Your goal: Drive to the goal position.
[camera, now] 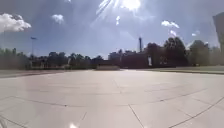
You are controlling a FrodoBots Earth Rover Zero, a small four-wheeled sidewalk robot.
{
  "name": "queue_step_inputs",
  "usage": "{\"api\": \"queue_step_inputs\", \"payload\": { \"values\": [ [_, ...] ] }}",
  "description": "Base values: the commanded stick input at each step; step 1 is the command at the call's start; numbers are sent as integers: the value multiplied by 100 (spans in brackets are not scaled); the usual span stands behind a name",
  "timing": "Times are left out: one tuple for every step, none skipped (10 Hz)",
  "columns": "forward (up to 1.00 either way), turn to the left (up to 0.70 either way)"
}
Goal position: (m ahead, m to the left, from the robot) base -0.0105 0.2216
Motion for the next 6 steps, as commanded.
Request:
{"api": "queue_step_inputs", "payload": {
  "values": [
    [4,0],
    [5,0],
    [5,0],
    [5,0],
    [4,0],
    [5,0]
  ]
}}
